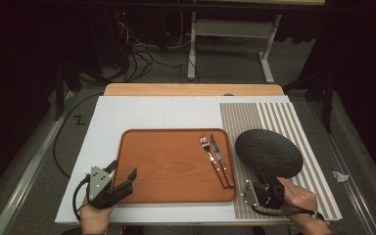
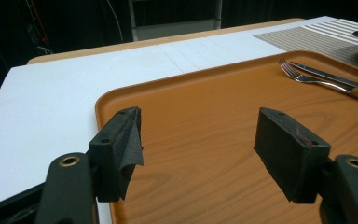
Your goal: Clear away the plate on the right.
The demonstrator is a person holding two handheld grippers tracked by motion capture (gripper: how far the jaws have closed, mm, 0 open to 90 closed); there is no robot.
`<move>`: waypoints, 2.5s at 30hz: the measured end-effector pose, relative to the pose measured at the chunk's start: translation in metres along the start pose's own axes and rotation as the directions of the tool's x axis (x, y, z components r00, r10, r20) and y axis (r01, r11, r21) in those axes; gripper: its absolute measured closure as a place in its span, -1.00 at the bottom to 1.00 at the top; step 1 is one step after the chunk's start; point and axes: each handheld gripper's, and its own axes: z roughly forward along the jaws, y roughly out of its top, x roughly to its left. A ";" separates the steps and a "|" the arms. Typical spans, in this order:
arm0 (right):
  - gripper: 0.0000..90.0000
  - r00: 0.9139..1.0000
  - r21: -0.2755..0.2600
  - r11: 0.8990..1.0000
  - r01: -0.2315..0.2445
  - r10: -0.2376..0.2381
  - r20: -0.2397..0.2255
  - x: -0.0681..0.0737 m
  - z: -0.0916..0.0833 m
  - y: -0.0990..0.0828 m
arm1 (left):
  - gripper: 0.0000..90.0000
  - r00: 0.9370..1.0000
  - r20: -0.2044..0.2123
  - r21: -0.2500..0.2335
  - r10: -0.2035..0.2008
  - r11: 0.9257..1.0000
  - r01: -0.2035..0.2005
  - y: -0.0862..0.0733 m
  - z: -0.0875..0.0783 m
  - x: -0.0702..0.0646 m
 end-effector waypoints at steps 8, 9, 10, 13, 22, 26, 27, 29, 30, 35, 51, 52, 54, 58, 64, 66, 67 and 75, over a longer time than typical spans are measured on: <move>0.94 0.999 -0.012 0.999 0.037 -0.037 0.002 -0.005 -0.002 0.008 | -0.29 1.000 -0.001 -0.002 0.000 1.000 0.000 0.000 0.000 0.000; 0.94 0.999 -0.007 0.999 0.035 -0.035 0.004 -0.005 -0.002 0.009 | -0.29 1.000 -0.003 -0.003 -0.002 1.000 0.002 0.000 0.000 0.000; 0.95 0.999 -0.014 0.999 0.038 -0.038 0.009 -0.005 -0.002 0.009 | -0.29 1.000 -0.003 -0.004 -0.002 1.000 0.002 0.000 0.000 0.001; 0.95 0.998 -0.017 0.998 0.053 -0.053 0.018 -0.006 -0.003 0.011 | -0.29 1.000 -0.005 -0.004 -0.004 1.000 0.004 0.000 -0.001 0.001; 0.95 0.996 -0.036 0.996 0.083 -0.081 0.038 -0.010 -0.006 0.022 | -0.29 1.000 -0.003 -0.006 -0.004 1.000 0.004 0.000 -0.001 0.002; 0.95 0.995 -0.046 0.994 0.095 -0.093 0.044 -0.010 -0.005 0.026 | -0.29 1.000 -0.002 -0.007 -0.005 1.000 0.005 0.000 -0.002 0.002; 0.95 0.995 -0.044 0.994 0.098 -0.096 0.041 -0.011 -0.005 0.027 | -0.29 1.000 -0.002 -0.007 -0.005 1.000 0.005 0.000 -0.002 0.002; 0.95 0.994 -0.045 0.994 0.101 -0.099 0.044 -0.011 -0.005 0.029 | -0.29 1.000 -0.003 -0.007 -0.005 1.000 0.005 0.000 -0.002 0.002; 0.95 0.994 -0.043 0.994 0.101 -0.099 0.044 -0.011 -0.004 0.030 | -0.29 1.000 -0.002 -0.006 -0.005 1.000 0.005 0.000 -0.002 0.002; 0.95 0.992 -0.056 0.992 0.116 -0.113 0.049 -0.012 -0.003 0.035 | -0.29 1.000 -0.015 -0.011 -0.003 1.000 0.003 0.000 -0.002 0.003; 0.95 0.991 -0.095 0.988 0.124 -0.119 0.060 -0.014 -0.003 0.055 | -0.29 1.000 -0.015 -0.008 -0.006 1.000 0.006 0.000 -0.002 0.003; 0.95 0.991 -0.092 0.988 0.124 -0.119 0.059 -0.014 -0.003 0.057 | -0.29 1.000 -0.015 -0.008 -0.006 1.000 0.006 0.000 -0.002 0.003; 0.95 0.989 -0.095 0.986 0.139 -0.133 0.061 -0.013 -0.001 0.060 | -0.29 1.000 -0.015 -0.009 -0.007 1.000 0.007 0.000 -0.002 0.004; 0.95 0.987 -0.108 0.982 0.155 -0.150 0.049 -0.011 -0.002 0.067 | -0.29 1.000 -0.015 -0.009 -0.008 1.000 0.008 0.000 -0.002 0.004; 0.95 0.987 -0.136 0.978 0.157 -0.151 0.055 -0.010 -0.002 0.080 | -0.30 1.000 -0.015 -0.011 -0.012 1.000 0.011 0.000 -0.003 0.005; 0.95 0.987 -0.149 0.976 0.159 -0.152 0.059 -0.010 -0.003 0.084 | -0.30 1.000 -0.015 -0.011 -0.012 1.000 0.012 0.000 -0.003 0.005; 0.95 0.986 -0.152 0.975 0.162 -0.155 0.057 -0.011 -0.004 0.086 | -0.30 1.000 -0.015 -0.011 -0.012 1.000 0.012 0.000 -0.003 0.005; 0.95 0.985 -0.210 0.962 0.173 -0.163 0.063 -0.008 -0.008 0.099 | -0.29 1.000 -0.019 -0.015 -0.013 1.000 0.013 0.000 -0.004 0.005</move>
